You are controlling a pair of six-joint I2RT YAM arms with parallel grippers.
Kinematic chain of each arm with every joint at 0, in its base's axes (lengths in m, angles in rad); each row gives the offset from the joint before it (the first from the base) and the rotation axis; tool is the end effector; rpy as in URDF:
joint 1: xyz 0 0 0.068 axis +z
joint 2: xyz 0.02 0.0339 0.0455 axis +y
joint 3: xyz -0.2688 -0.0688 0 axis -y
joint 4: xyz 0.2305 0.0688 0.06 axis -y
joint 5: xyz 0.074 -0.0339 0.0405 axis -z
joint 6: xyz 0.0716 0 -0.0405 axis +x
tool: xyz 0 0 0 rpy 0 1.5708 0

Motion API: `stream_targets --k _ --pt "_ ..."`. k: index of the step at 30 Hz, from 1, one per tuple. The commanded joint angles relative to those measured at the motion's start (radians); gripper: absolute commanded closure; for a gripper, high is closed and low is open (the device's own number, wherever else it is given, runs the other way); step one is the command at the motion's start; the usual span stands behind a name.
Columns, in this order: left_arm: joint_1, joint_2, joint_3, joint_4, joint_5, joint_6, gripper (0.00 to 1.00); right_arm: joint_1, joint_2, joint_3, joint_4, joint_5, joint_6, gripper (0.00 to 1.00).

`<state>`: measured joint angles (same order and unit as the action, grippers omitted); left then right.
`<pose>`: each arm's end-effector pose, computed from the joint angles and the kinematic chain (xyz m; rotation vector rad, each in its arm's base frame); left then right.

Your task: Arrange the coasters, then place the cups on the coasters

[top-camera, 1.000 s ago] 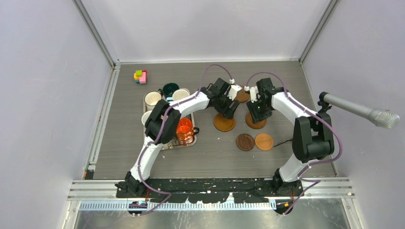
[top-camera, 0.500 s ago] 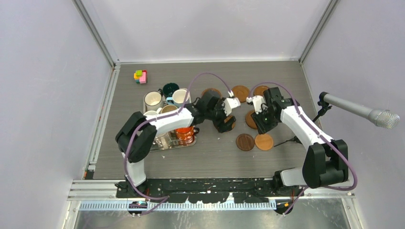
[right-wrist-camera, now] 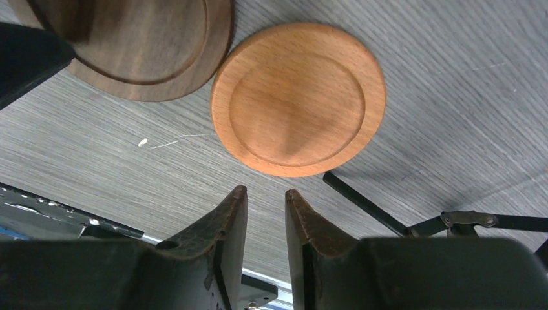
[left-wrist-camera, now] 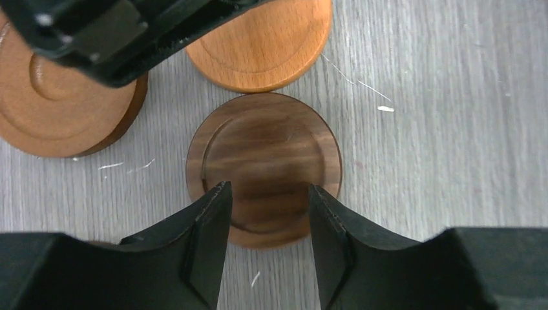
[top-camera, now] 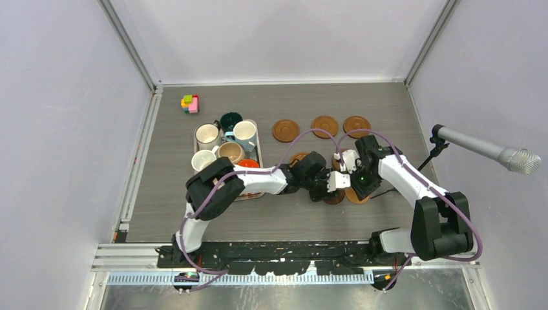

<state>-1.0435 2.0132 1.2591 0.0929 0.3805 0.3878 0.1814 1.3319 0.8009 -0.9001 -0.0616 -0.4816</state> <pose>0.2060 -0.4066 0.1561 1.6587 1.5804 -0.7750 0.2016 0.0415 0.1656 -0.9804 2.8286 0.0599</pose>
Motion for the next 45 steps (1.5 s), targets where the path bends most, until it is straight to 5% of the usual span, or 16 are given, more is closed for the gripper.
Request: stream_targets --k 1,25,38,45 --pt "-0.012 0.049 0.078 0.008 -0.069 0.052 0.52 -0.002 -0.049 -0.019 0.01 0.041 -0.017 0.67" --pt "-0.002 -0.159 -0.133 -0.287 0.058 0.25 0.63 0.019 0.079 -0.037 0.026 -0.06 -0.151 0.71" --pt "0.103 -0.289 -0.198 -0.142 0.131 0.132 0.54 0.071 0.131 0.0 -0.188 -0.201 -0.252 0.75" --pt "0.132 -0.324 -0.215 -0.123 0.105 0.117 0.5 0.061 0.001 0.071 -0.118 -0.17 -0.118 0.55"
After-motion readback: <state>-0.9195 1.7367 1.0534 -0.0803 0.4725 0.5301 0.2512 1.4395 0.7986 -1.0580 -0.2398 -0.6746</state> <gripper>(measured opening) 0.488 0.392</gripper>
